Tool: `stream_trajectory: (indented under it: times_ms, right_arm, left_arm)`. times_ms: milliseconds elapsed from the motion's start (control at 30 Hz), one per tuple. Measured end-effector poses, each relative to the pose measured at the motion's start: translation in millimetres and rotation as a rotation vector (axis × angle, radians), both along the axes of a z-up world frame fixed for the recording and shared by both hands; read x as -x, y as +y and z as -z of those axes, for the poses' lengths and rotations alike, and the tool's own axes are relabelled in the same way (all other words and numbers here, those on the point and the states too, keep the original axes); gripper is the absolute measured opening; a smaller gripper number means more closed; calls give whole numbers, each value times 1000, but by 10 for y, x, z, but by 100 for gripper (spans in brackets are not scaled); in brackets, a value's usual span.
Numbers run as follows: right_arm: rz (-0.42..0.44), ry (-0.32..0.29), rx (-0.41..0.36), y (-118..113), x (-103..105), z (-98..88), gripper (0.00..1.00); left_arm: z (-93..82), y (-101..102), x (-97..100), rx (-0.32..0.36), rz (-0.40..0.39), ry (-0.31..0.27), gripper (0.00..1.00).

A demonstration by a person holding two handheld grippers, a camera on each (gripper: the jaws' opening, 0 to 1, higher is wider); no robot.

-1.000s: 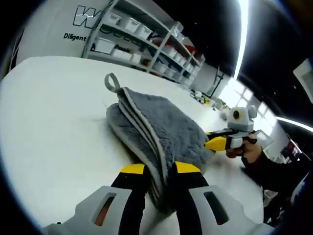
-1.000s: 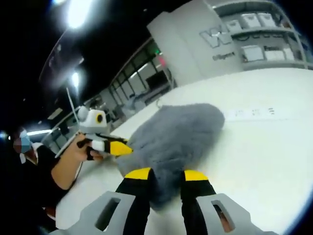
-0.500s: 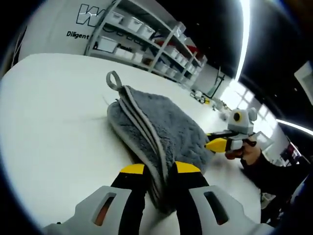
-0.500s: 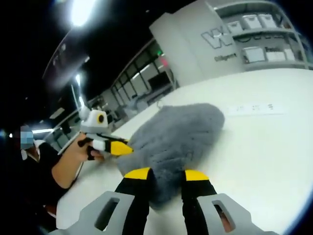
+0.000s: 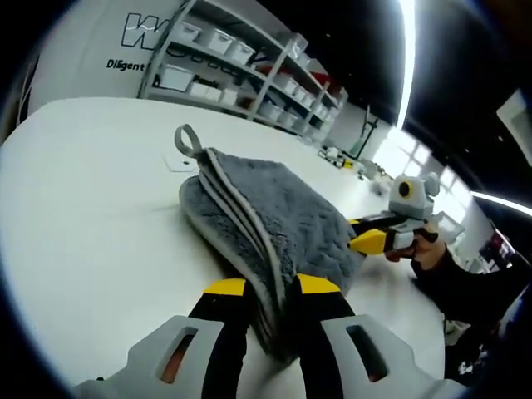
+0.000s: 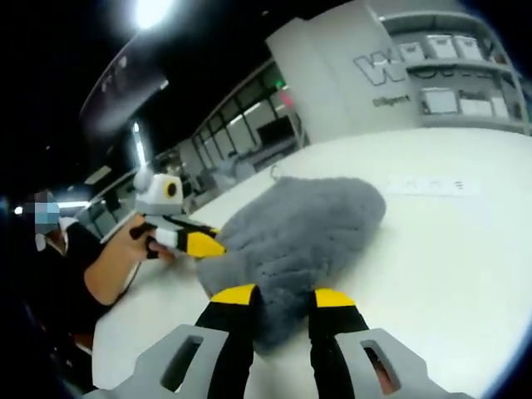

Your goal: Open the folded towel by lifting each exposed corner and separating the folded layers until the towel lies flat within the target outline without major curled edges

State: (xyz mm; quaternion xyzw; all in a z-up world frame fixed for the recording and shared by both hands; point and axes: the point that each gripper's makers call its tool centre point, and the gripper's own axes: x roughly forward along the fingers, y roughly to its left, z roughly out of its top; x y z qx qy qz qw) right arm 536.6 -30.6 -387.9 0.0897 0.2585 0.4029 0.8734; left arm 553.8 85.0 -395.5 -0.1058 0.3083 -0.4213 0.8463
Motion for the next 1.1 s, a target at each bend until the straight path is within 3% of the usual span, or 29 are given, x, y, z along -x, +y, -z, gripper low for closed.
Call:
stream_trajectory:
  times_ms: [1100]
  right_arm:
    - [-41,7,-14,86,607,26,19]
  left_arm:
    - [0,69,540,-41,14,-36,18]
